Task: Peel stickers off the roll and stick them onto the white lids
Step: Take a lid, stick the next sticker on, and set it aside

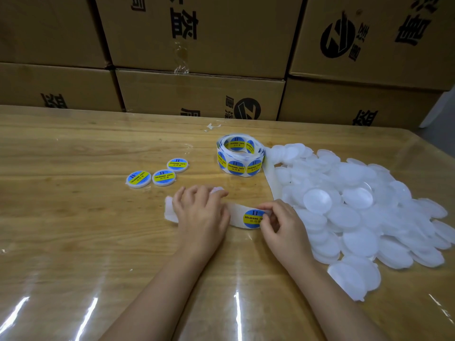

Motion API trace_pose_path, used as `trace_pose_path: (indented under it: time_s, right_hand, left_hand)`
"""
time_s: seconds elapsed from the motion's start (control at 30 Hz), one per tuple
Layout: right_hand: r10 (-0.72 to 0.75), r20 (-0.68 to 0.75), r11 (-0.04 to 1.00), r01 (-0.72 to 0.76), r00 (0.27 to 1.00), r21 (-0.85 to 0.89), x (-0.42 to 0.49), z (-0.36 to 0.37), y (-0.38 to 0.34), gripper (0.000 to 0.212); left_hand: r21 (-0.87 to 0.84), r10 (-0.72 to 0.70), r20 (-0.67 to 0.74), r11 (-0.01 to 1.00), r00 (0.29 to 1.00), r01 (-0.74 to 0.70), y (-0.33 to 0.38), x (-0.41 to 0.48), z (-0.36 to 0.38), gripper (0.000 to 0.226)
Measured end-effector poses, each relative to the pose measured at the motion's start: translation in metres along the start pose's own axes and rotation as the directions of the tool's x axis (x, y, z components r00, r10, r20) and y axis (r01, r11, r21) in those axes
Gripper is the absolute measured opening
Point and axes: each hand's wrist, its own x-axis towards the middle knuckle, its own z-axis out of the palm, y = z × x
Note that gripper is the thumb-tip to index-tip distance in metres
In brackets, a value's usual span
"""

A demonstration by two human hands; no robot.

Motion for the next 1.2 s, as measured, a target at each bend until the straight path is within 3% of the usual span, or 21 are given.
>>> trace_pose_path:
  time_s: [0.1, 0.17, 0.33, 0.53, 0.7, 1.03, 1.2]
  right_hand:
    - [-0.052, 0.032, 0.999, 0.052, 0.998, 0.000, -0.001, 0.001, -0.001, 0.023]
    - [-0.078, 0.044, 0.997, 0.077, 0.996, 0.012, -0.001, 0.001, -0.002, 0.020]
    - [-0.053, 0.027, 0.995, 0.051, 0.998, 0.083, -0.002, -0.001, -0.004, 0.019]
    - [0.068, -0.018, 0.998, -0.067, 0.998, 0.008, 0.001, -0.002, 0.000, 0.010]
    - [-0.002, 0.047, 1.000, 0.002, 0.999, 0.011, -0.001, -0.003, -0.004, 0.009]
    - [-0.038, 0.121, 0.971, 0.008, 0.992, 0.238, -0.004, -0.009, -0.007, 0.010]
    - [-0.044, 0.147, 0.965, 0.004, 0.988, 0.262, -0.006, -0.010, -0.004, 0.011]
  left_hand:
    - [0.063, 0.175, -0.008, 0.983, 0.985, -0.174, 0.004, -0.002, 0.000, 0.020]
    - [0.055, 0.217, 0.017, 0.975, 0.976, -0.217, 0.007, -0.002, -0.001, 0.014]
    - [-0.031, 0.212, 0.098, 0.977, 0.972, -0.210, 0.005, -0.001, -0.006, 0.024]
    - [-0.091, 0.239, 0.115, 0.969, 0.964, -0.229, 0.003, -0.003, -0.008, 0.022]
    - [-0.044, 0.159, 0.124, 0.987, 0.979, -0.154, 0.002, -0.002, -0.007, 0.017]
    - [0.002, 0.190, 0.112, 0.981, 0.975, -0.192, 0.002, -0.001, -0.004, 0.017]
    - [0.027, 0.224, 0.129, 0.973, 0.966, -0.230, 0.002, 0.000, -0.002, 0.023]
